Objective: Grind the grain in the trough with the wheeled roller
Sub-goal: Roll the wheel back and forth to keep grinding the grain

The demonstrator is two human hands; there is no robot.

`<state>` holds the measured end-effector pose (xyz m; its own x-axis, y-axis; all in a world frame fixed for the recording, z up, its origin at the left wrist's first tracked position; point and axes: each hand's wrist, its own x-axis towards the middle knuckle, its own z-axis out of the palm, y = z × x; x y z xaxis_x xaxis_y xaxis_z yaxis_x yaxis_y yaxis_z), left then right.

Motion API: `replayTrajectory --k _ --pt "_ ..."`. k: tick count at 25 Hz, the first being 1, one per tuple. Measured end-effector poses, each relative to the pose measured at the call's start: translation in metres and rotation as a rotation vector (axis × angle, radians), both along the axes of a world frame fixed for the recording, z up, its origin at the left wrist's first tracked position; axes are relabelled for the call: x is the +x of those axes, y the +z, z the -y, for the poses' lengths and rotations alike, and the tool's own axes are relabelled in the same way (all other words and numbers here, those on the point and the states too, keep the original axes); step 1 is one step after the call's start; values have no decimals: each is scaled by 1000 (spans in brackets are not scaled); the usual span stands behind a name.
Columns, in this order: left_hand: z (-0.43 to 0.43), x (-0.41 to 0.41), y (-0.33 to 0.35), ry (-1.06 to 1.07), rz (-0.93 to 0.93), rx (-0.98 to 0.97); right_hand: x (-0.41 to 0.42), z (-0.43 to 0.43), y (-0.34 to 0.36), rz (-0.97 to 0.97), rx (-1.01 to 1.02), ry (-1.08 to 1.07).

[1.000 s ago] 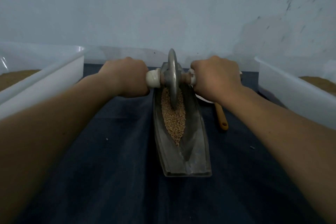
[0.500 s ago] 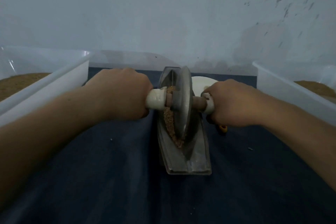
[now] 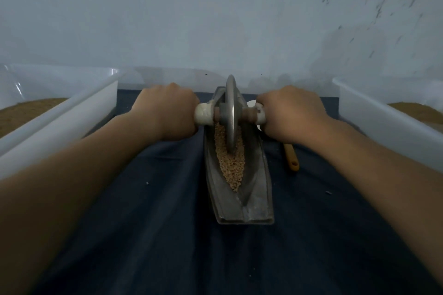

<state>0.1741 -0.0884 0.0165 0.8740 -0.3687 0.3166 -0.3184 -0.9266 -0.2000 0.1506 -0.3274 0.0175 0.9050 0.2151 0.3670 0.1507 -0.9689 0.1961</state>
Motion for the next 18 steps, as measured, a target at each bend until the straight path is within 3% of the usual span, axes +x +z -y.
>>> replayTrajectory --k 5,8,13,18 --pt "-24 -43 -8 -97 62 32 -56 13 3 -92 16 73" --pt "-18 -29 -6 -56 -22 16 -39 9 4 -108 2 58" --pt "5 21 3 31 -53 -23 21 -2 -2 38 -7 -62" --pt "1 -13 5 -15 9 52 -18 4 -3 -25 19 -21"
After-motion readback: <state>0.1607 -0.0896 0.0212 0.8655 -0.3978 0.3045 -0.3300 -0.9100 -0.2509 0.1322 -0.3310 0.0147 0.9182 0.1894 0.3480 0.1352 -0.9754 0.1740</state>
